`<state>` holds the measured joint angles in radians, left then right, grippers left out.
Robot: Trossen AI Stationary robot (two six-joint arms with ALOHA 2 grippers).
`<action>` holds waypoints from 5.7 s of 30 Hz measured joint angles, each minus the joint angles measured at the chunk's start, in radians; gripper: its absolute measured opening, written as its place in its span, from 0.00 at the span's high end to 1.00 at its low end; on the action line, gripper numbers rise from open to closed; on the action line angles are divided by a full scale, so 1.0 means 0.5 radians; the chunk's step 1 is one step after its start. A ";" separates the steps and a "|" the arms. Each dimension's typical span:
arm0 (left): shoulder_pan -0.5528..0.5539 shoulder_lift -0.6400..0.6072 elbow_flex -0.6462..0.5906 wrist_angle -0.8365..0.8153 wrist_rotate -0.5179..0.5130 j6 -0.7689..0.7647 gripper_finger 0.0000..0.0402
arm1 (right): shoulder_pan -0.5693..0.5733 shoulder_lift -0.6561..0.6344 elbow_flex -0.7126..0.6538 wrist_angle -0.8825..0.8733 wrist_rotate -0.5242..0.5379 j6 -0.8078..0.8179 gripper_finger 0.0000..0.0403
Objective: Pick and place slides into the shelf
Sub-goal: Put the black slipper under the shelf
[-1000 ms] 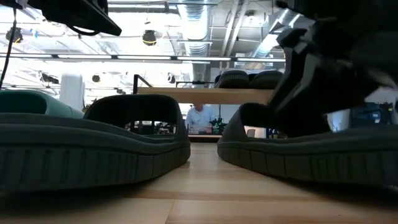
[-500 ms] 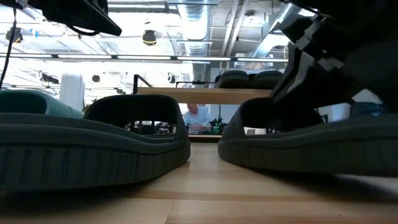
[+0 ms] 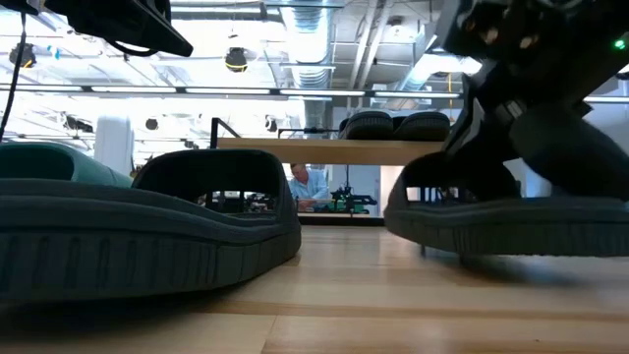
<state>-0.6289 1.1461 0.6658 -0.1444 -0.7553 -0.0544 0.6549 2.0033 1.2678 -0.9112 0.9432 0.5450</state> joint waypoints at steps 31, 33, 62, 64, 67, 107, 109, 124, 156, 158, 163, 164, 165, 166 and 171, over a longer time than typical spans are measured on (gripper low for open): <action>0.001 0.001 0.000 0.008 -0.035 -0.012 0.86 | -0.320 -0.609 -0.323 -0.057 -0.165 -0.330 0.99; 0.000 0.001 0.000 0.011 -0.035 -0.012 0.86 | -0.354 -0.662 -0.438 0.095 -0.211 -0.418 0.99; 0.000 0.001 0.000 0.007 -0.084 0.008 0.86 | -0.947 -0.780 -0.876 0.935 -0.584 -1.230 1.00; 0.000 0.000 0.000 0.006 -0.077 0.007 0.86 | -0.968 -0.778 -0.876 0.944 -0.584 -1.251 1.00; 0.000 0.000 0.000 0.005 -0.076 0.005 0.86 | -0.987 -0.778 -0.876 0.948 -0.596 -1.268 1.00; 0.000 0.001 0.000 0.017 -0.077 -0.042 0.86 | -1.026 -1.003 -0.879 0.882 -0.742 -1.527 1.00; 0.000 0.000 0.000 0.018 -0.078 -0.042 0.86 | -1.057 -1.036 -0.879 0.880 -0.740 -1.526 1.00; 0.001 0.000 -0.001 0.024 -0.096 -0.037 0.86 | -1.166 -1.028 -1.045 1.016 -0.703 -1.526 1.00; 0.002 0.001 -0.001 0.053 -0.129 -0.005 0.86 | -1.148 -1.024 -1.115 1.135 -0.662 -1.444 0.89; 0.002 0.000 -0.001 0.053 -0.129 -0.005 0.86 | -1.137 -1.024 -1.116 1.129 -0.651 -1.444 0.92; 0.002 0.000 -0.001 0.053 -0.129 -0.004 0.86 | -1.128 -1.024 -1.116 1.131 -0.606 -1.426 0.99; 0.002 0.000 -0.001 0.053 -0.129 -0.004 0.86 | -1.127 -1.024 -1.116 1.131 -0.596 -1.418 0.98; 0.002 0.000 -0.001 0.053 -0.129 -0.004 0.86 | -1.125 -1.024 -1.116 1.132 -0.589 -1.413 0.98; 0.002 0.000 -0.001 0.053 -0.129 -0.004 0.86 | -1.120 -1.024 -1.116 1.132 -0.584 -1.413 0.96; 0.002 0.000 -0.001 0.053 -0.129 -0.004 0.86 | -1.082 -1.024 -1.116 1.131 -0.538 -1.412 0.85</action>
<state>-0.6277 1.1463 0.6655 -0.1181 -0.8196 -0.0563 0.1137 1.4914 0.7097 -0.3454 0.6744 -0.1607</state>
